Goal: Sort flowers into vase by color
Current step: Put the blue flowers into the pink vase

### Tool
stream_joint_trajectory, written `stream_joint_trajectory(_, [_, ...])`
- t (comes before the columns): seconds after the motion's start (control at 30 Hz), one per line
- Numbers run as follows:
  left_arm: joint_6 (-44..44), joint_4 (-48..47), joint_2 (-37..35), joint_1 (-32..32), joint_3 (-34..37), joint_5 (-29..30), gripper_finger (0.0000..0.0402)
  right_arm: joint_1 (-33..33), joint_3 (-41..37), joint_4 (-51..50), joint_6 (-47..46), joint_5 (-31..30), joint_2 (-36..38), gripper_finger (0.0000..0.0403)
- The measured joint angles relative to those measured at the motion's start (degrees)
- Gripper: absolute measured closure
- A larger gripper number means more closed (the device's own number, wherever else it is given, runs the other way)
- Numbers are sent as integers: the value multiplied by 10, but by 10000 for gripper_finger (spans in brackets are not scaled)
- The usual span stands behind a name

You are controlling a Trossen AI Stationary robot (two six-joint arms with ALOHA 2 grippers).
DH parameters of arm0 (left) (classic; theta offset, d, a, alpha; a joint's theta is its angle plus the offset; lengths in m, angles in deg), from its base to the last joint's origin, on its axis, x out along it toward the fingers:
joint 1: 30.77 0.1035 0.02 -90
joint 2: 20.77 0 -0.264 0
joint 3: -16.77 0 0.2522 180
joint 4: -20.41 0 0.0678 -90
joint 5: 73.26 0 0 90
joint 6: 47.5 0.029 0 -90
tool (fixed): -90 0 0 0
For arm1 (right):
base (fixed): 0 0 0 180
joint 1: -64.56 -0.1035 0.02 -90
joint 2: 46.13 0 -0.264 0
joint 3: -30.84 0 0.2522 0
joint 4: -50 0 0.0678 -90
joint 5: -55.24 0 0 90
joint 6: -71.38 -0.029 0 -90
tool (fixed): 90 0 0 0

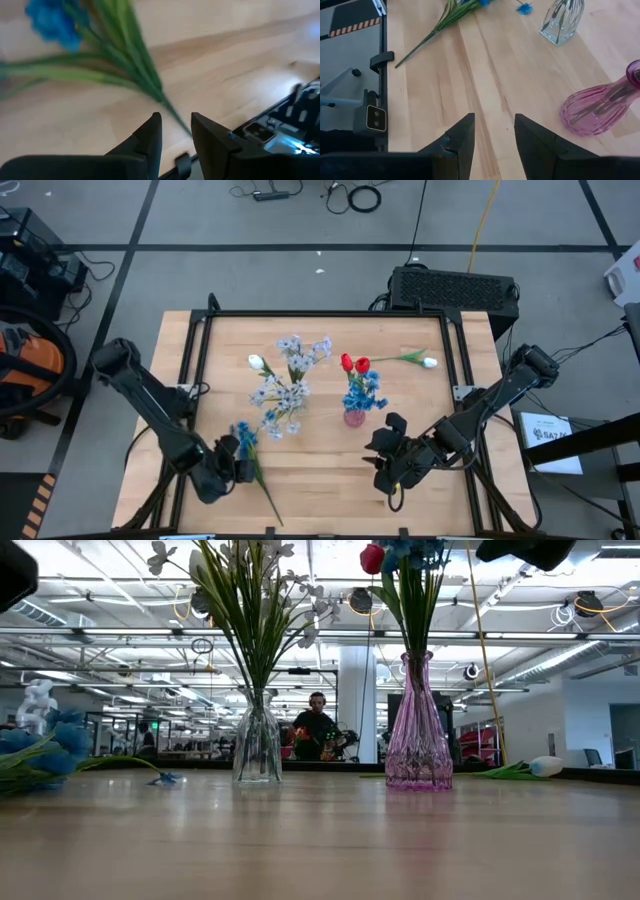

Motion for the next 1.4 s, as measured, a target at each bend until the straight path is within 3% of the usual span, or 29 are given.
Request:
stream_joint_trajectory(0.5, [-60, 15, 101, 68, 0, -121, 293, 0, 0, -11, 0, -1, 0, 273])
stream_joint_trajectory(0.87, [-30, 46, 146, 102, -3, -126, 293, 0, 0, -15, 0, -1, 0, 273])
stream_joint_trajectory(1.13, [18, -33, 153, 106, -5, -156, 294, 0, 0, -14, -3, -5, 0, 273])
stream_joint_trajectory(1.23, [38, -51, 152, 106, -5, -166, 310, 1, 0, -14, -5, -15, 0, 273])
stream_joint_trajectory(1.4, [77, -100, 138, 110, -2, -165, 383, 0, 0, -10, -8, -16, 0, 273])
